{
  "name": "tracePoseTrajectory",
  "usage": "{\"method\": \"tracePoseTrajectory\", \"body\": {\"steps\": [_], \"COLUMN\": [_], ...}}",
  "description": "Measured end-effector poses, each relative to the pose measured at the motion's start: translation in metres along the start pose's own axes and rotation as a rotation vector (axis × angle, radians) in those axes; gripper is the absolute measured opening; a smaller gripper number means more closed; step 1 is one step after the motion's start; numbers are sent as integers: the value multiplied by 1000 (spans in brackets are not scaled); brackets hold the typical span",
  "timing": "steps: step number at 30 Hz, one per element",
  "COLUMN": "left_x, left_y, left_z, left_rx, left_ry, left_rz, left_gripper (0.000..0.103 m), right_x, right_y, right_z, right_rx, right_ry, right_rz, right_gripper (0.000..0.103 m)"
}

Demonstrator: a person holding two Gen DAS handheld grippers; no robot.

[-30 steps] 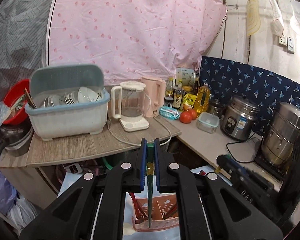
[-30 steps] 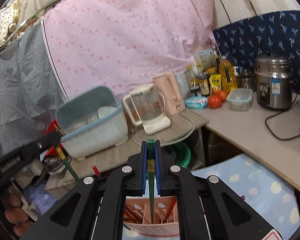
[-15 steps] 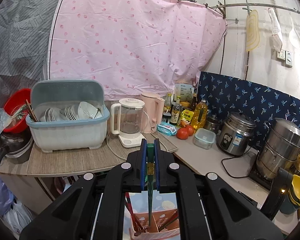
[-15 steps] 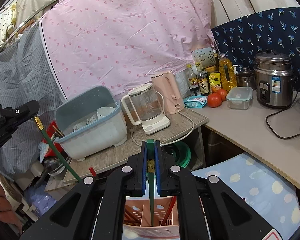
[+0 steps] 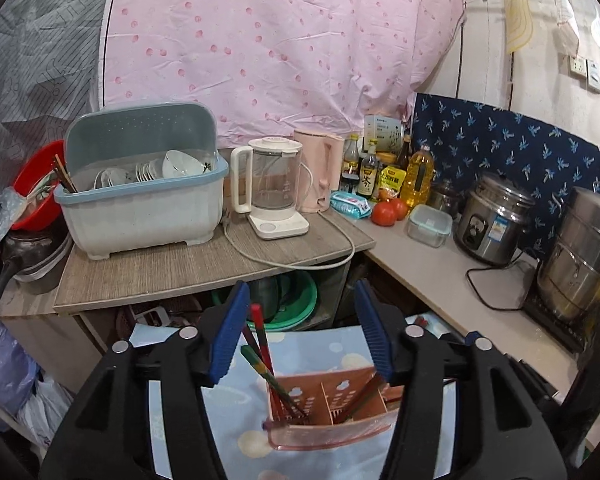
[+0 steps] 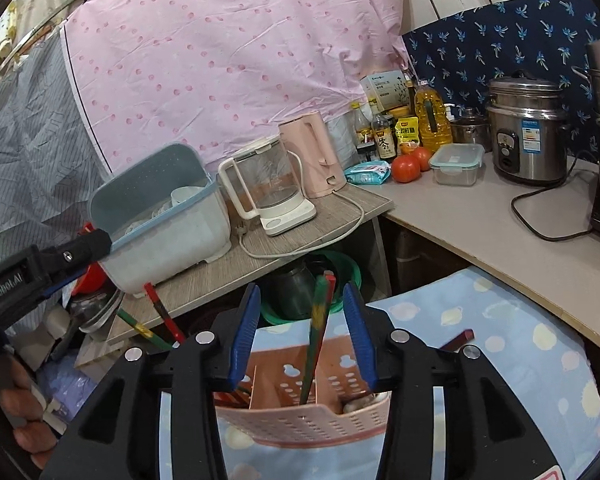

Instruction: Organize utensils

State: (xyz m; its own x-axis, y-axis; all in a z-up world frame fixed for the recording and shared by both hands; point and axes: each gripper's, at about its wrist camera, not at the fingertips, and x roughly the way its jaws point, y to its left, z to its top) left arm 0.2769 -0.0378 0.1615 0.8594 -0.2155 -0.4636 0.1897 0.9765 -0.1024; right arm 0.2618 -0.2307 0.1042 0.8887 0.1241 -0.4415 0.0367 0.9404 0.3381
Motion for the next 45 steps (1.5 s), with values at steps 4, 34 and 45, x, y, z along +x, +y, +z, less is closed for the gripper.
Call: {"method": "tracePoseTrajectory", "body": {"steps": [4,34,45], "left_x": [-10,-98,-107], "left_y": [-8,-48,-45], "left_z": [-18,-164,-197], "left_rx": [35,113,116], "left_ry": [32,272,316], "left_rz": [22,51,86], "left_gripper": [55,72,84], "right_x": [-18,-155,-168], "right_y": [4,-14,-16], "right_z": [-11,-140,-167], "right_rx": [-17,-71,-107], "right_ry": [1,192,229], "right_rz": [-1,-146,-191], "right_gripper": [50,60,62]}}
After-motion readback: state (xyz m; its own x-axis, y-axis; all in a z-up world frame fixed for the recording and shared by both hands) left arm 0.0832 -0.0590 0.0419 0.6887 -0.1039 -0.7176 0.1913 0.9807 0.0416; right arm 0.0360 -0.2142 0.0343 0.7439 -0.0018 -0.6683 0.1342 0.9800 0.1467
